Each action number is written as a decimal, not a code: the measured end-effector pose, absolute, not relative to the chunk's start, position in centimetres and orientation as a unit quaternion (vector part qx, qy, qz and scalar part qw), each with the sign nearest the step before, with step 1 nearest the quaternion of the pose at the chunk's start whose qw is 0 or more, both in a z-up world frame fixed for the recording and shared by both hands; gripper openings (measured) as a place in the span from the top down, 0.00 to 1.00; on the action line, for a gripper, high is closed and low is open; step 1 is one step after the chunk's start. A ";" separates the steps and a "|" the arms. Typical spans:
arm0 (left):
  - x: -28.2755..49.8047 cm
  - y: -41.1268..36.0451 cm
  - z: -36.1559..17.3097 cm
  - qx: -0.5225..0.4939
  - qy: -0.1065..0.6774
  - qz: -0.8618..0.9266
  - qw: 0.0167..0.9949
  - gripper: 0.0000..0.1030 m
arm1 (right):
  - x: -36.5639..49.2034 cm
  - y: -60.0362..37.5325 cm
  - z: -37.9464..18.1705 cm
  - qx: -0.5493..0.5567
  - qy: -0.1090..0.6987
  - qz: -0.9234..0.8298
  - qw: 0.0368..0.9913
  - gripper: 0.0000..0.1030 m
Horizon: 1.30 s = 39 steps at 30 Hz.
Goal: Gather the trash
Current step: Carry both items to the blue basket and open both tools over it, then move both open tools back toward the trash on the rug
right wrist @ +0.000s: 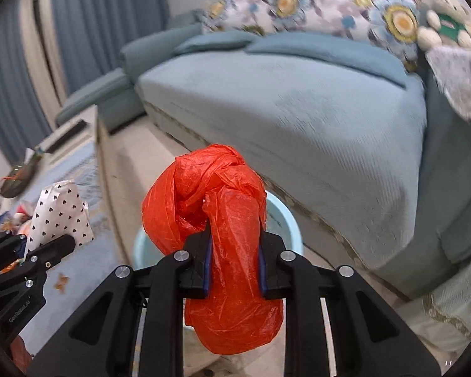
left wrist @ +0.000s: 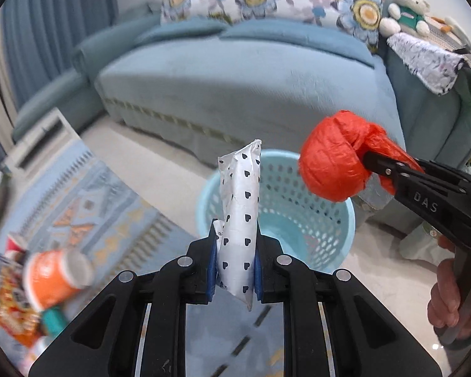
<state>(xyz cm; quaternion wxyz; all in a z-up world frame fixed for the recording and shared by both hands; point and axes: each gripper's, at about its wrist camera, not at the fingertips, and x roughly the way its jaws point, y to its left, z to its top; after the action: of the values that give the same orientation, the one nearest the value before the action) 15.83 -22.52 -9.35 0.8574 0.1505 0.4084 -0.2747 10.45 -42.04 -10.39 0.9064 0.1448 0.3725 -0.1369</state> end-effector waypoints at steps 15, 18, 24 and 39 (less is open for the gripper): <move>17.2 -23.0 -14.7 0.115 0.458 -0.285 0.834 0.54 | 11.4 -42.2 -18.3 0.162 0.458 -0.136 0.863 0.70; 17.1 -21.7 -13.8 0.094 0.454 -0.280 0.841 0.44 | 11.4 -41.7 -17.5 0.157 0.449 -0.133 0.870 0.57; 16.4 -18.2 -11.2 0.059 0.434 -0.273 0.857 0.39 | 10.9 -40.4 -15.0 0.139 0.424 -0.130 0.885 0.52; 10.5 -4.3 -2.4 -0.001 0.355 -0.206 0.912 0.39 | 9.1 -29.1 -7.0 0.075 0.357 -0.042 0.930 0.52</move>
<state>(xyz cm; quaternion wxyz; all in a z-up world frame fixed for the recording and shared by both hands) 10.48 -4.32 -2.36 0.9120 -0.0014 0.3546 -0.2061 9.10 -29.13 -7.05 0.9301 0.0748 0.3571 -0.0423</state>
